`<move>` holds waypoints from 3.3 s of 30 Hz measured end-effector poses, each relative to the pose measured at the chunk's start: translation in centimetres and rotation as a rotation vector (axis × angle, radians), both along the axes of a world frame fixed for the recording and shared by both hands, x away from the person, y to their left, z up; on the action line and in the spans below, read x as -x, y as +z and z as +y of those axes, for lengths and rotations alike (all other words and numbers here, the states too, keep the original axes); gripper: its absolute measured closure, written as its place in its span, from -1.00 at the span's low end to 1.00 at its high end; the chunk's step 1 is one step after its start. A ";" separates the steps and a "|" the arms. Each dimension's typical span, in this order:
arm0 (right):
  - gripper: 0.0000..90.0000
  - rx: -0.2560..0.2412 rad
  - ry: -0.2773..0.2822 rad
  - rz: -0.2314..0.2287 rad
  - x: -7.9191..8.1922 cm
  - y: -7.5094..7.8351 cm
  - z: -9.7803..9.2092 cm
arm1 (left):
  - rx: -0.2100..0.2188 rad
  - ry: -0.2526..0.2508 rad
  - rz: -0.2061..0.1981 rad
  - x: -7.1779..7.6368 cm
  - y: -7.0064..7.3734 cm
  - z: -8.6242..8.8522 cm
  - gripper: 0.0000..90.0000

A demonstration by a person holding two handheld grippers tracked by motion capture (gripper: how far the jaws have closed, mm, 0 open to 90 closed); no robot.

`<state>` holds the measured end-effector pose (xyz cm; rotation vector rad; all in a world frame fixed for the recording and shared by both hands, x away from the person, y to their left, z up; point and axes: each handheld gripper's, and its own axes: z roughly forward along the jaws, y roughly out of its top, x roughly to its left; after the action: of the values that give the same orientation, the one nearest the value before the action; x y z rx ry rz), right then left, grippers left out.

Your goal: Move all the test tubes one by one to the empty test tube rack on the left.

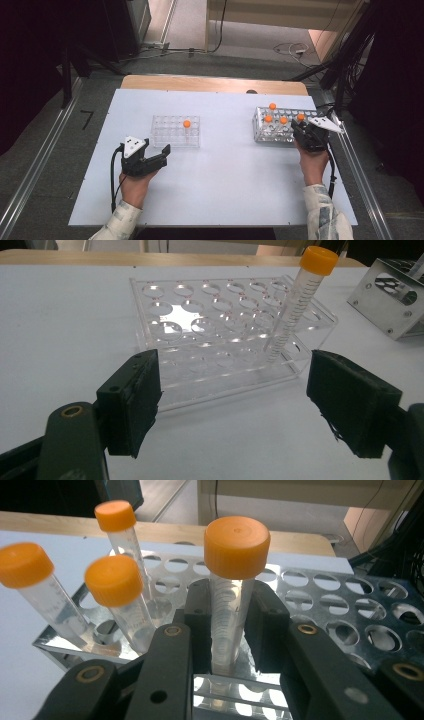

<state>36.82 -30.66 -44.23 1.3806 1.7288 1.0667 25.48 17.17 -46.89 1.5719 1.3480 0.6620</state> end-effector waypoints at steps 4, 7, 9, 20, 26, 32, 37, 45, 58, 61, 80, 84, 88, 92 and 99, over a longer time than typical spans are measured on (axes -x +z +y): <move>0.59 -0.009 0.003 -0.026 0.4 0.9 -0.1 | 0.001 -0.001 -0.002 0.0 0.0 -0.1 -0.52; 0.59 -0.020 0.005 -0.043 0.7 1.5 -0.3 | 0.001 -0.001 -0.001 0.0 0.0 -0.1 -0.52; 0.59 -0.026 0.005 -0.053 0.9 1.9 -0.3 | -0.001 -0.001 -0.001 0.0 0.0 0.0 -0.52; 0.60 -0.025 0.028 -0.092 2.6 3.9 -0.4 | 0.000 -0.007 -0.004 0.0 0.1 -0.1 -0.52; 0.60 -0.021 0.058 -0.063 3.6 4.0 -0.3 | 0.000 -0.012 -0.005 0.1 0.1 -0.2 -0.52; 0.60 -0.023 0.100 -0.028 4.7 3.5 -0.1 | 0.002 -0.012 -0.013 0.2 0.3 -0.2 -0.52; 0.60 -0.015 0.138 -0.001 5.6 2.9 0.3 | 0.003 -0.015 -0.017 0.3 0.4 -0.3 -0.52; 0.60 -0.022 0.214 0.042 6.5 1.8 2.2 | 0.003 -0.024 -0.024 0.4 0.6 -0.5 -0.52; 0.60 -0.016 0.348 0.061 7.2 1.0 6.2 | 0.006 -0.040 -0.027 0.6 0.7 -0.9 -0.52; 0.60 -0.009 0.372 0.067 7.2 0.8 7.1 | 0.004 -0.045 -0.026 0.7 0.8 -1.0 -0.52; 0.60 0.031 0.513 0.077 7.4 -0.3 13.0 | 0.008 -0.100 -0.036 1.2 1.3 -2.2 -0.52; 0.60 0.035 0.532 0.082 7.5 -0.5 14.0 | 0.010 -0.112 -0.041 1.4 1.5 -2.5 -0.51; 0.60 0.033 0.552 0.090 7.6 -0.6 15.0 | 0.013 -0.123 -0.045 1.5 1.6 -2.7 -0.51; 0.60 0.038 0.573 0.089 7.6 -0.7 16.1 | 0.012 -0.133 -0.047 1.6 1.8 -2.8 -0.51; 0.60 0.042 0.603 0.092 7.5 -0.9 17.6 | 0.015 -0.139 -0.050 1.7 2.0 -2.9 -0.51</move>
<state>29.30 -13.09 -45.08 0.9031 2.2973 1.2784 23.79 14.29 -44.88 1.6100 1.1921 0.6003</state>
